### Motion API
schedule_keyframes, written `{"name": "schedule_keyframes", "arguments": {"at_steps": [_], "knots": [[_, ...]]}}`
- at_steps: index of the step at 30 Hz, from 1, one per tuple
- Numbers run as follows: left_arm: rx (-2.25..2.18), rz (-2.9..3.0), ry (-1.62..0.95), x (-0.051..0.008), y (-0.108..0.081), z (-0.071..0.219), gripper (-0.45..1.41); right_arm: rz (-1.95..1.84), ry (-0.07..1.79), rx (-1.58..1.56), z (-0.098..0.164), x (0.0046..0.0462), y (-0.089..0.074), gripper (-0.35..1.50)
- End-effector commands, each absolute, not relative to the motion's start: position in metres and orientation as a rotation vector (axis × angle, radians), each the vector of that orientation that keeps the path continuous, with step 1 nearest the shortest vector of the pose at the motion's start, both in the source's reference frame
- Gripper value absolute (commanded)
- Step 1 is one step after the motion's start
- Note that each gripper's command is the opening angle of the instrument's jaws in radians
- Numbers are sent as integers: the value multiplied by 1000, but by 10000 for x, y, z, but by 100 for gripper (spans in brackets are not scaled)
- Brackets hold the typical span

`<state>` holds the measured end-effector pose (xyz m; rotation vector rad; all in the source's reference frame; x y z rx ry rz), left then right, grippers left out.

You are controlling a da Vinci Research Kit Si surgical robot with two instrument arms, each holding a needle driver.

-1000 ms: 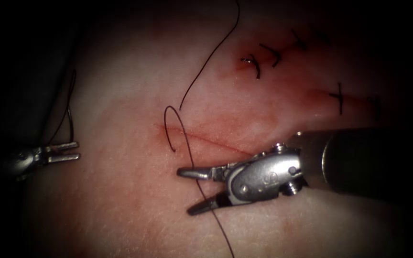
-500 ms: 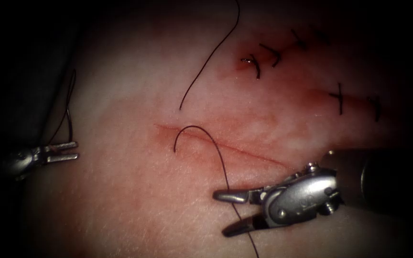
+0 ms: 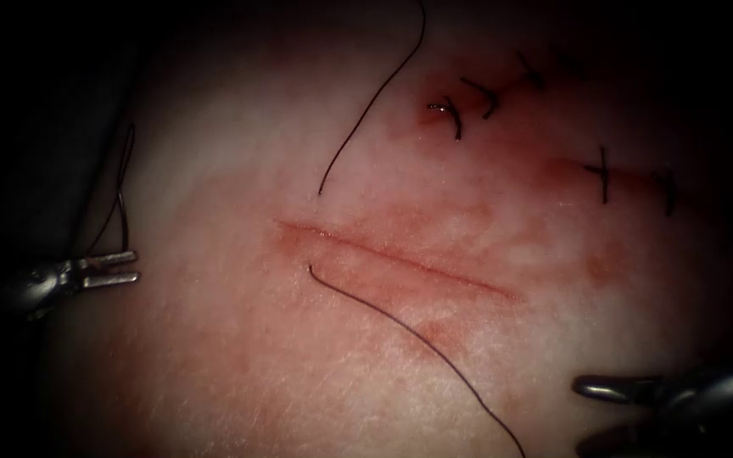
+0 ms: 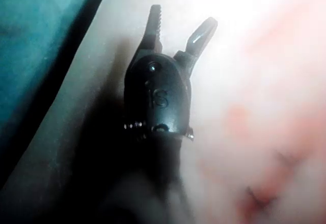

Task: Wound Closure
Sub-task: Pick up suture proximal to wound and pull distally with right hand. Repeat until only a short tail remains above wound.

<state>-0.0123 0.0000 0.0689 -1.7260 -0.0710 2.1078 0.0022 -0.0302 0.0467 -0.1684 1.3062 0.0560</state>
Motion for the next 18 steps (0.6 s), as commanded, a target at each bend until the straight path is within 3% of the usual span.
{"name": "schedule_keyframes", "arguments": {"at_steps": [1, 10, 18], "knots": [[-1726, 2107, -72, -128, -3, 697, -45, 79, 1309, -177, 477, 22, -293, 148], [-1726, 2107, -72, -128, -3, 697, -45, 156, 1321, -170, 518, 77, -241, 143], [-1727, 2107, -72, -128, -3, 697, -45, 159, 1324, -109, 574, 164, -210, 138]]}}
